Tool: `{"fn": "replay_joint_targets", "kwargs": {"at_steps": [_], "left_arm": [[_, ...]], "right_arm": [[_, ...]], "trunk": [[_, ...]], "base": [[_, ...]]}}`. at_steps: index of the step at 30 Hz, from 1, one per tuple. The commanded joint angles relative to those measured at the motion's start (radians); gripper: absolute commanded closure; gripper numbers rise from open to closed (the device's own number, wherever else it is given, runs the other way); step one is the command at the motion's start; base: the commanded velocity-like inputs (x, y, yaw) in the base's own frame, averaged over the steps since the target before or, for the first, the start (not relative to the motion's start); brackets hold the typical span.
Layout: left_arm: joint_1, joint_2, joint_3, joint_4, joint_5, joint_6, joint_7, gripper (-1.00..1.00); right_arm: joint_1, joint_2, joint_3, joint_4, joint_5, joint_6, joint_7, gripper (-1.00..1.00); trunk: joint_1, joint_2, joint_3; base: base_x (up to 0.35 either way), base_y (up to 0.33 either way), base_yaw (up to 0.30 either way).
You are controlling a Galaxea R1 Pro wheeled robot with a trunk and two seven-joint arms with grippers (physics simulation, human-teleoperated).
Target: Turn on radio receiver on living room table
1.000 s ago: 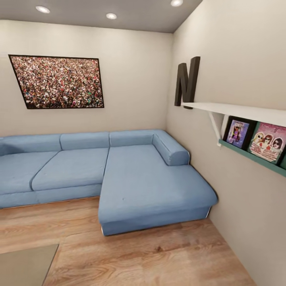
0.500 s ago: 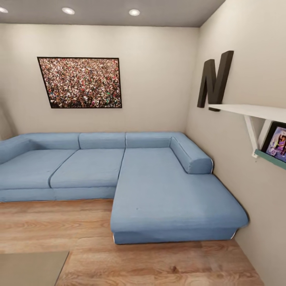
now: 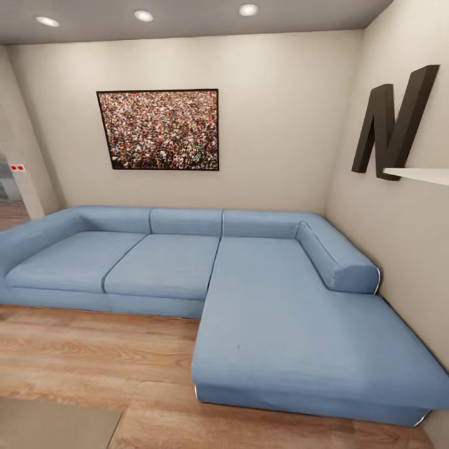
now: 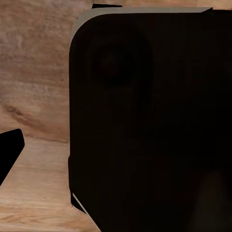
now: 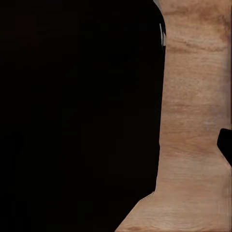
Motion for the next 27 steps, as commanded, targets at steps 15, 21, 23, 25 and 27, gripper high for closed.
{"fn": "replay_joint_targets", "kwargs": {"at_steps": [15,21,23,25,27], "left_arm": [[0.0,0.0,0.0,0.0,0.0,0.0,0.0,-1.0],[0.0,0.0,0.0,0.0,0.0,0.0,0.0,-1.0],[0.0,0.0,0.0,0.0,0.0,0.0,0.0,-1.0],[0.0,0.0,0.0,0.0,0.0,0.0,0.0,-1.0],[0.0,0.0,0.0,-0.001,0.0,0.0,0.0,-1.0]], "right_arm": [[0.0,0.0,0.002,0.0,0.002,0.0,0.0,-1.0],[0.0,0.0,0.001,0.0,0.0,0.0,0.0,-1.0],[0.0,0.0,0.0,0.0,-0.002,0.0,0.0,-1.0],[0.0,0.0,-0.001,0.0,-0.002,0.0,0.0,-1.0],[0.0,0.0,-0.001,0.0,-0.003,0.0,0.0,-1.0]], "trunk": [[0.0,0.0,0.0],[0.0,0.0,0.0],[0.0,0.0,0.0],[0.0,0.0,0.0],[0.0,0.0,0.0]], "base": [[0.316,-0.084,0.028],[0.308,-0.132,0.0],[0.249,-0.067,0.0],[0.169,-0.033,0.0],[0.087,-0.017,0.048]]}}
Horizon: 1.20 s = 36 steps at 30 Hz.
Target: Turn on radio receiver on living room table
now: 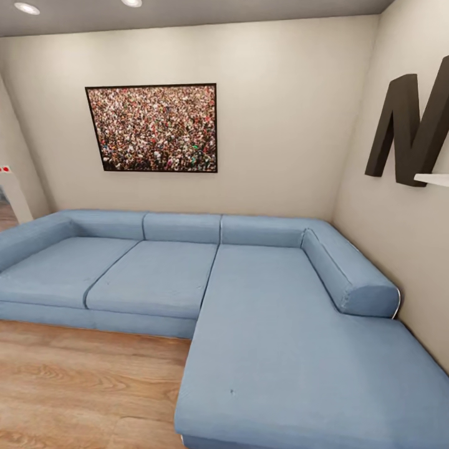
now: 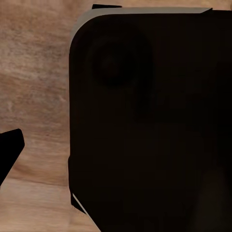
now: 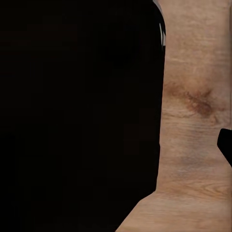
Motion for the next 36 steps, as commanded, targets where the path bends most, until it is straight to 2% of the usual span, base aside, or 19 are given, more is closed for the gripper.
{"fn": "replay_joint_targets", "kwargs": {"at_steps": [1,31,34,36], "left_arm": [[0.0,0.0,0.0,0.0,0.0,0.0,0.0,-1.0],[0.0,-0.001,0.001,-0.001,0.002,0.0,0.011,-1.0],[0.0,-0.001,0.0,-0.001,0.015,0.0,0.012,-1.0],[0.0,-0.001,-0.001,-0.001,0.041,0.0,0.011,-1.0]], "right_arm": [[0.0,0.0,0.0,0.0,-0.001,0.0,0.0,-1.0],[0.0,0.0,0.001,0.0,0.002,-0.014,0.0,-1.0],[0.0,0.0,0.0,0.0,0.002,-0.014,0.0,-1.0],[0.0,0.0,0.0,0.0,0.002,-0.014,0.0,-1.0]], "trunk": [[0.0,0.0,0.0],[0.0,0.0,0.0],[0.0,0.0,0.0],[0.0,0.0,0.0]], "base": [[0.049,-0.01,0.135],[0.003,-0.001,0.265],[0.0,0.0,0.274],[0.0,0.0,0.274]]}}
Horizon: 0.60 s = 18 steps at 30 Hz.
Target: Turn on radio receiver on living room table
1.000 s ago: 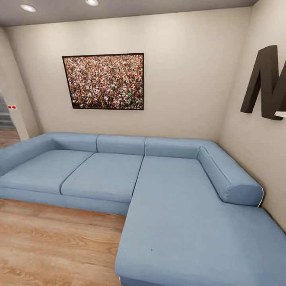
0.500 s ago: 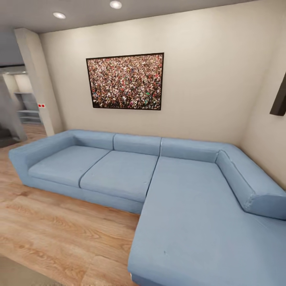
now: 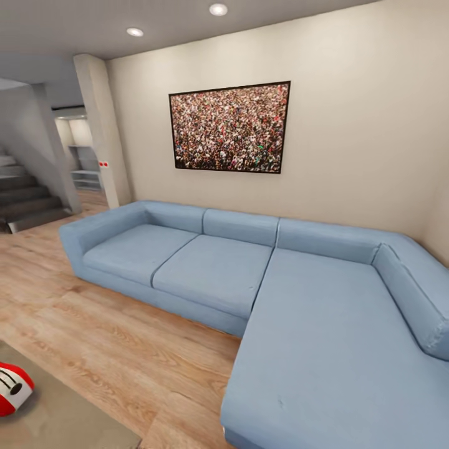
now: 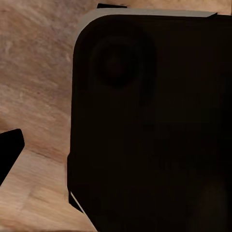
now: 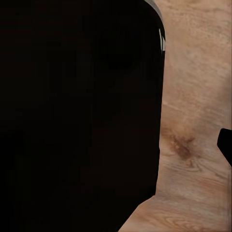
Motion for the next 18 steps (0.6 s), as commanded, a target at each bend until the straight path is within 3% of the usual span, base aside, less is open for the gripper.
{"fn": "replay_joint_targets", "kwargs": {"at_steps": [1,4,18], "left_arm": [[0.0,0.0,-0.001,0.0,0.007,0.0,0.0,-1.0],[0.0,0.002,-0.002,0.0,0.039,0.0,-0.001,-1.0],[0.0,0.002,-0.004,0.0,0.048,0.0,-0.002,-1.0]], "right_arm": [[0.0,0.0,0.0,0.0,0.0,0.0,0.0,-1.0],[0.0,0.0,0.0,0.0,0.0,0.0,0.0,-1.0],[0.0,0.0,0.0,0.0,0.0,0.0,0.0,-1.0]], "trunk": [[0.0,0.0,0.0],[0.0,0.0,0.0],[0.0,0.0,0.0]], "base": [[0.0,0.0,0.274],[0.0,0.0,0.274],[0.0,0.0,0.274]]}}
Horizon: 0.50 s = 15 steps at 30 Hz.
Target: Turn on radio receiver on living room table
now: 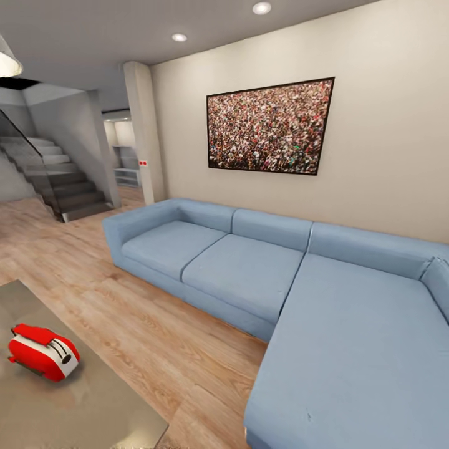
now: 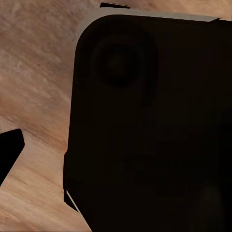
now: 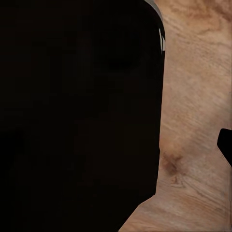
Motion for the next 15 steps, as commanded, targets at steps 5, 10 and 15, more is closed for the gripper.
{"fn": "replay_joint_targets", "kwargs": {"at_steps": [5,10,15], "left_arm": [[0.0,0.0,0.0,0.0,0.0,0.0,0.0,-1.0],[0.0,0.0,0.0,0.0,0.0,0.0,0.0,-1.0],[0.0,0.0,0.0,0.0,0.0,0.0,0.0,-1.0]], "right_arm": [[0.0,0.0,0.0,0.0,0.0,0.0,0.0,-1.0],[0.0,0.0,0.0,0.0,0.0,0.0,0.0,-1.0],[0.0,0.0,0.0,0.0,0.0,0.0,0.0,-1.0]], "trunk": [[0.0,0.0,0.0],[0.0,0.0,0.0],[0.0,0.0,0.0]], "base": [[0.0,0.0,0.274],[0.0,0.0,0.274],[0.0,0.0,0.274]]}}
